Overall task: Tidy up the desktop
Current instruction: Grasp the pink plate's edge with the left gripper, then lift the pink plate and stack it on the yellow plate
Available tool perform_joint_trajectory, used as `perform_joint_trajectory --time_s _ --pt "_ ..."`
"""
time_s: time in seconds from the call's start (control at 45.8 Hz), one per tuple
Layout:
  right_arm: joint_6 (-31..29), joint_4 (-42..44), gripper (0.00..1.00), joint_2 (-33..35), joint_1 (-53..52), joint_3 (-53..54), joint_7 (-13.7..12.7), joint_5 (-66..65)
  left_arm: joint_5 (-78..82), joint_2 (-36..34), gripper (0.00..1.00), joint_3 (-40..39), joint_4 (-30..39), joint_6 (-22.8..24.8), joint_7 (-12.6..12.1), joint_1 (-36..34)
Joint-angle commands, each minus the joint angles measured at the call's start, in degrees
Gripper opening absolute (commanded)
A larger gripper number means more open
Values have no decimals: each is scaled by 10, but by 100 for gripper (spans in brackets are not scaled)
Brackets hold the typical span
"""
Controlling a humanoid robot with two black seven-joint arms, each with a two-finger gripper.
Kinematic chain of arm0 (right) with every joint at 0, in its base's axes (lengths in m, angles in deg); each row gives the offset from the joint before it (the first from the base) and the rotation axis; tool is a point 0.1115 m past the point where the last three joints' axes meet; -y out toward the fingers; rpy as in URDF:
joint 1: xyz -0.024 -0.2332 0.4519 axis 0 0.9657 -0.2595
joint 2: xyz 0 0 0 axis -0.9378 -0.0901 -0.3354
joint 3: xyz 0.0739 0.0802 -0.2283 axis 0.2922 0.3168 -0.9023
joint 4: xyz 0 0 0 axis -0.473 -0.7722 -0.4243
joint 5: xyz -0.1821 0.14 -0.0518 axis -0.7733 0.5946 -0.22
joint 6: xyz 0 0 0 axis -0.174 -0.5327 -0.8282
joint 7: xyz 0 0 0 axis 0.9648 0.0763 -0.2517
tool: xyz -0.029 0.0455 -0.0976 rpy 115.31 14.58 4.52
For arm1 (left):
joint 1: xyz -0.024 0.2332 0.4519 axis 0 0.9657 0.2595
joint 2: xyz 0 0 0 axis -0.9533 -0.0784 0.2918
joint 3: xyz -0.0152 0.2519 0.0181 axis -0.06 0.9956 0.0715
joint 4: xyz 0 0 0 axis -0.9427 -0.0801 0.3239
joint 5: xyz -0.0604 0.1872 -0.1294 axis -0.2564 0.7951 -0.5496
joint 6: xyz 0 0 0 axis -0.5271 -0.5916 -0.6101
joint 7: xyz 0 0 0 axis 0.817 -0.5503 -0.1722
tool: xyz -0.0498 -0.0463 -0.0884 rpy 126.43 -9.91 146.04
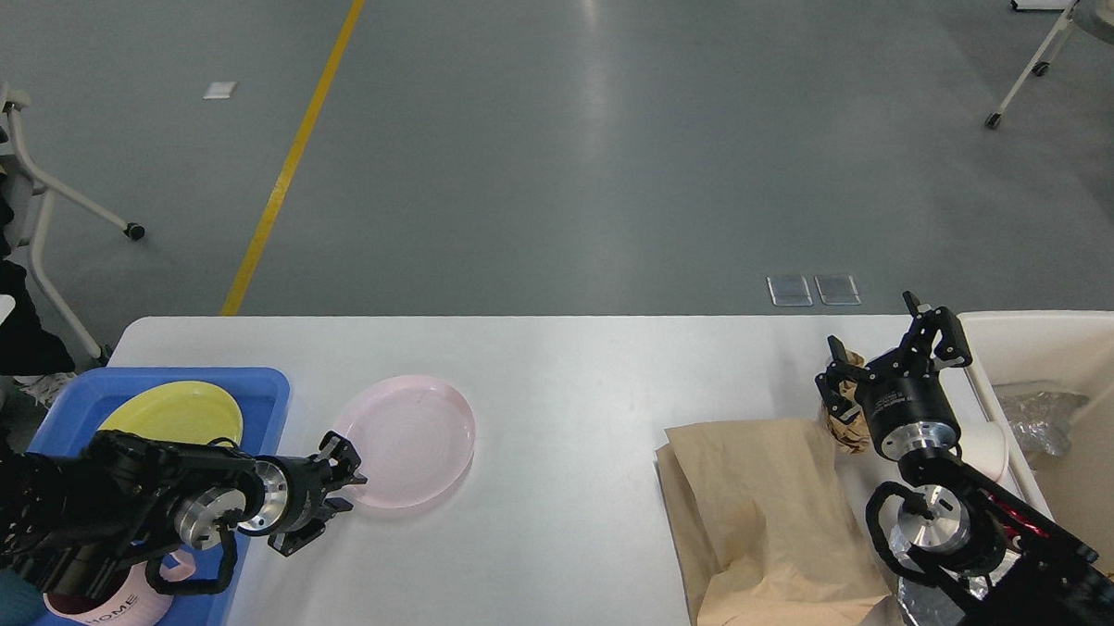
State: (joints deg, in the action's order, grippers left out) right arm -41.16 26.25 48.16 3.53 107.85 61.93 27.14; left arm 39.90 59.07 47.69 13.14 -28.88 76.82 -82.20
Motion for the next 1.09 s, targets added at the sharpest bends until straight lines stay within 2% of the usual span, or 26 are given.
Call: perform_joint_trajectory --time_s 0.0,0.197,0.35,0.481,0.699,0.852,1.071 --pt "0 0 100 0 0 0 0 0 0 7 29 0 -9 1 0 7" --pt "0 0 100 0 0 0 0 0 0 4 18 0 -9 43 -1 6" --pt "0 0 100 0 0 0 0 0 0 6 11 2 -10 48 -1 8" --pt "0 0 100 0 0 0 0 0 0 6 0 2 -10 50 0 9" --pt "0 0 100 0 0 0 0 0 0 5 0 6 -8 49 -1 4" --pt "0 0 100 0 0 0 0 0 1 -5 0 20 11 55 -11 -19" --pt "0 0 100 0 0 0 0 0 1 -64 0 104 79 128 -43 -132"
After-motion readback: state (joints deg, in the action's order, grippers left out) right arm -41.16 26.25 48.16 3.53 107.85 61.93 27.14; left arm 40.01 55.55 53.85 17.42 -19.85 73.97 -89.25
